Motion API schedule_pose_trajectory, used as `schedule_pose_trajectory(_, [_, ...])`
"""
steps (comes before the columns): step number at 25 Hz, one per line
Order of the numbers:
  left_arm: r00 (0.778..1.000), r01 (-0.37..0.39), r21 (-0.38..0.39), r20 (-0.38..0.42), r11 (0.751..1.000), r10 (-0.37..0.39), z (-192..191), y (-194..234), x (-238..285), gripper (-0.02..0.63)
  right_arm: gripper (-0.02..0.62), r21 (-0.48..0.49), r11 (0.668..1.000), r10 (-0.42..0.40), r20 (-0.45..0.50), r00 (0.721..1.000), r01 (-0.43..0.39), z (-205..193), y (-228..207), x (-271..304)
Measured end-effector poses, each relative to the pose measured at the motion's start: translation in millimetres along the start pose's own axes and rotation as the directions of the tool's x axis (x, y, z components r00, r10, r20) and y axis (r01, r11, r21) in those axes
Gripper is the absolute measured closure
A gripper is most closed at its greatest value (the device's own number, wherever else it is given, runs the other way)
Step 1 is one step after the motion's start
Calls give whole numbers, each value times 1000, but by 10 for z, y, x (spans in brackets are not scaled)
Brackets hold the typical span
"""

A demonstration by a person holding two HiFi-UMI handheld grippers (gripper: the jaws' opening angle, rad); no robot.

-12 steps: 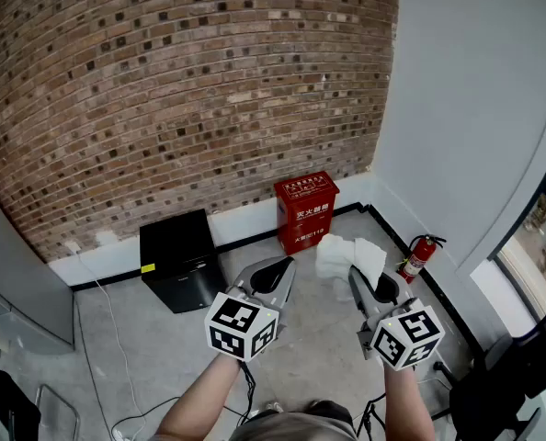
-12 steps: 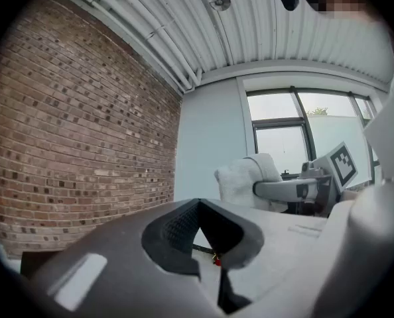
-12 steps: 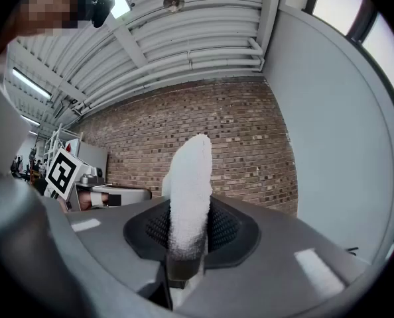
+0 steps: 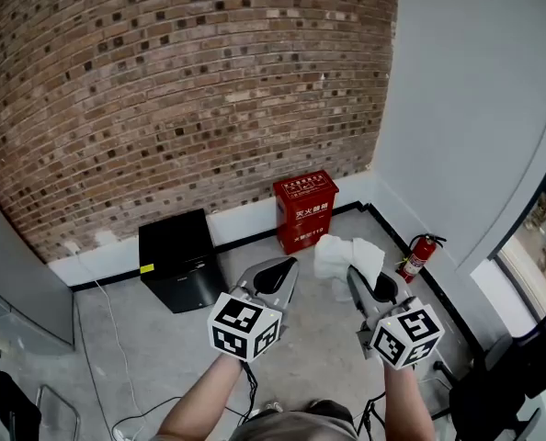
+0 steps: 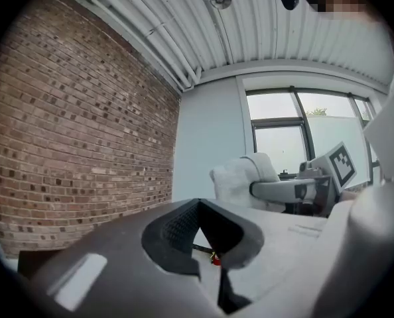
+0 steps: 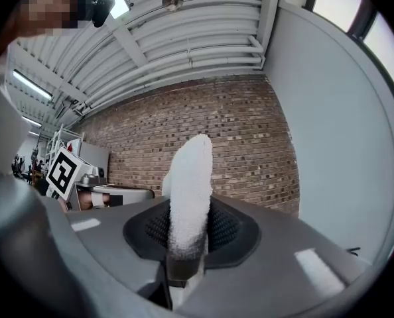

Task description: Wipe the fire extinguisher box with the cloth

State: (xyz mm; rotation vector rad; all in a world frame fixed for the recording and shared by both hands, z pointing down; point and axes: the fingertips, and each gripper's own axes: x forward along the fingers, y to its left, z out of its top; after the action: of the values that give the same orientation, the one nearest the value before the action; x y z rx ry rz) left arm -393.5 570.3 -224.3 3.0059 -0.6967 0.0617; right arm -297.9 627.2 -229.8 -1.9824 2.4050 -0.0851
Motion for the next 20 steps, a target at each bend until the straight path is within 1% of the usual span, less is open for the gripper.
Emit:
schedule_pose_trajectory(7, [1000,3,1,-3,1000,-3,-60,37,56,606,488,-2,1000,-4,-5,1000,4,-61,-28,59])
schedule_pose_trajectory(13, [1000,19,-9,-10,1000,-19,-92,171,115,604,488,-1,1000,-14,-15,1000,14,-80,-18,192])
schedule_pose_trajectory(17, [999,24,-22,-23,999,-25,-152,334,264,604,488,2,1000,-13,-31,999,14,-126,-85,386])
schedule_pose_trajectory(20, [999,30,-25,-30,999,-31,-231,471,461,604,488,4,1000,-19,-35,999,19,-202,-229,555])
